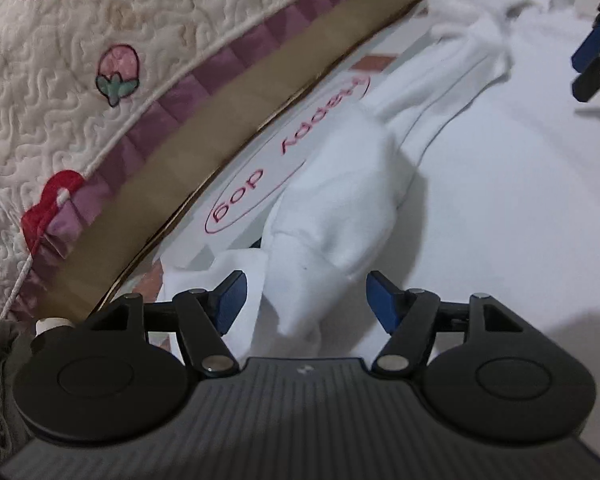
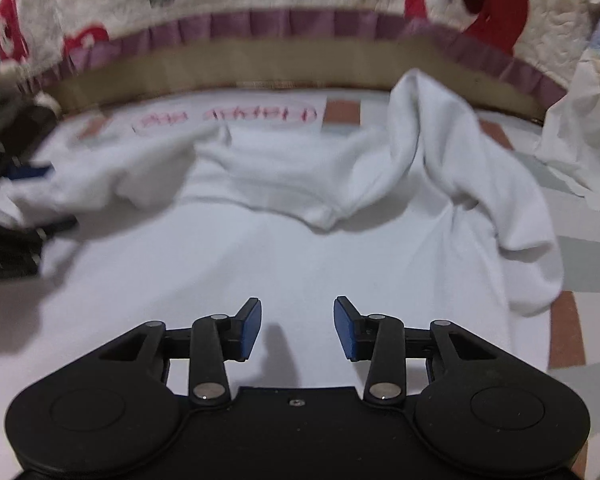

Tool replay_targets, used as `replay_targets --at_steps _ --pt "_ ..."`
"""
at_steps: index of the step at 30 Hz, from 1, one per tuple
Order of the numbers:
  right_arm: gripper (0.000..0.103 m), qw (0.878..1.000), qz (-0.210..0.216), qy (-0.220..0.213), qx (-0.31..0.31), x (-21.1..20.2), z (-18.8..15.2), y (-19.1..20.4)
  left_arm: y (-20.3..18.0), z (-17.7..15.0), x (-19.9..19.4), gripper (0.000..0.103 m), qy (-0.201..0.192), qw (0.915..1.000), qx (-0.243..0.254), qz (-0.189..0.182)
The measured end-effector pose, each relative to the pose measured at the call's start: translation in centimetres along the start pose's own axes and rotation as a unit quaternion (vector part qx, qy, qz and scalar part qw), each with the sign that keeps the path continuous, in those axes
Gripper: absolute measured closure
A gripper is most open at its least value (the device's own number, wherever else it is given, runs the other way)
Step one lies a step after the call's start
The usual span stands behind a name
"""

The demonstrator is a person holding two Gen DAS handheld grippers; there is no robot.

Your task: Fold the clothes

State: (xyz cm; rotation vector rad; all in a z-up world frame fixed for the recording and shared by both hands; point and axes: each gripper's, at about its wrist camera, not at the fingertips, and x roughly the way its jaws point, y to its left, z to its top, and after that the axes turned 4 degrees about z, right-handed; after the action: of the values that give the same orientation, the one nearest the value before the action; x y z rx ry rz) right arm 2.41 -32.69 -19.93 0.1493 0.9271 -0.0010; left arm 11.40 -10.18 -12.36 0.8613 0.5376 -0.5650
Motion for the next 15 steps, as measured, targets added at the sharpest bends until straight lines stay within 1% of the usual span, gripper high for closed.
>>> replay_targets --at_steps 1,2,3,6,8,9,10,11,12,13,14,15 --pt "0.056 1.0 0.0 0.005 0.001 0.9 0.1 -0.3 0.3 0.2 0.7 0.046 0.006 1.0 0.004 -0.005" --pt "0.055 1.0 -0.001 -0.004 -0.003 1.4 0.4 -0.5 1.0 0.4 1.4 0.06 0.015 0.9998 0.002 -0.011" --pt "0.054 1.0 -0.001 -0.01 -0.007 1.8 0.9 -0.7 2.3 0.9 2.2 0.096 0.021 0.9995 -0.021 -0.013" --pt "0.054 1.0 0.002 -0.016 -0.02 3.6 3.2 -1.6 6.5 2.4 4.8 0.097 0.037 0.9944 -0.097 -0.018" --pt "0.055 0.999 0.0 -0.02 -0.045 5.0 5.1 -2.1 8.4 3.6 6.0 0.097 0.028 0.9931 -0.113 0.007" --pt "0.059 0.998 -0.002 -0.023 -0.052 5.5 6.2 -2.4 9.3 4.2 6.6 0.097 0.023 0.9923 -0.12 0.02" --pt "0.068 0.998 -0.003 -0.027 -0.057 6.0 7.3 -2.8 10.0 4.7 7.3 0.097 0.028 0.9902 -0.136 0.019" --pt "0.071 0.998 -0.004 -0.031 -0.062 6.5 8.5 -3.2 10.7 5.1 8.1 0.097 0.035 0.9876 -0.152 0.016" --pt "0.071 0.998 -0.005 -0.044 -0.055 6.7 9.7 -3.9 11.3 5.6 8.9 0.097 0.041 0.9847 -0.169 0.013" --pt "0.072 0.997 -0.005 -0.06 -0.044 6.8 10.9 -4.7 11.7 5.8 9.7 0.094 0.051 0.9811 -0.187 0.008" --pt "0.072 0.997 -0.001 -0.078 -0.026 6.8 12.1 -5.8 12.1 5.9 10.6 0.093 0.064 0.9757 -0.209 0.007" --pt "0.071 0.996 -0.001 -0.092 0.0 6.8 13.0 -7.0 12.6 5.9 11.4 0.085 0.079 0.9694 -0.232 0.006"
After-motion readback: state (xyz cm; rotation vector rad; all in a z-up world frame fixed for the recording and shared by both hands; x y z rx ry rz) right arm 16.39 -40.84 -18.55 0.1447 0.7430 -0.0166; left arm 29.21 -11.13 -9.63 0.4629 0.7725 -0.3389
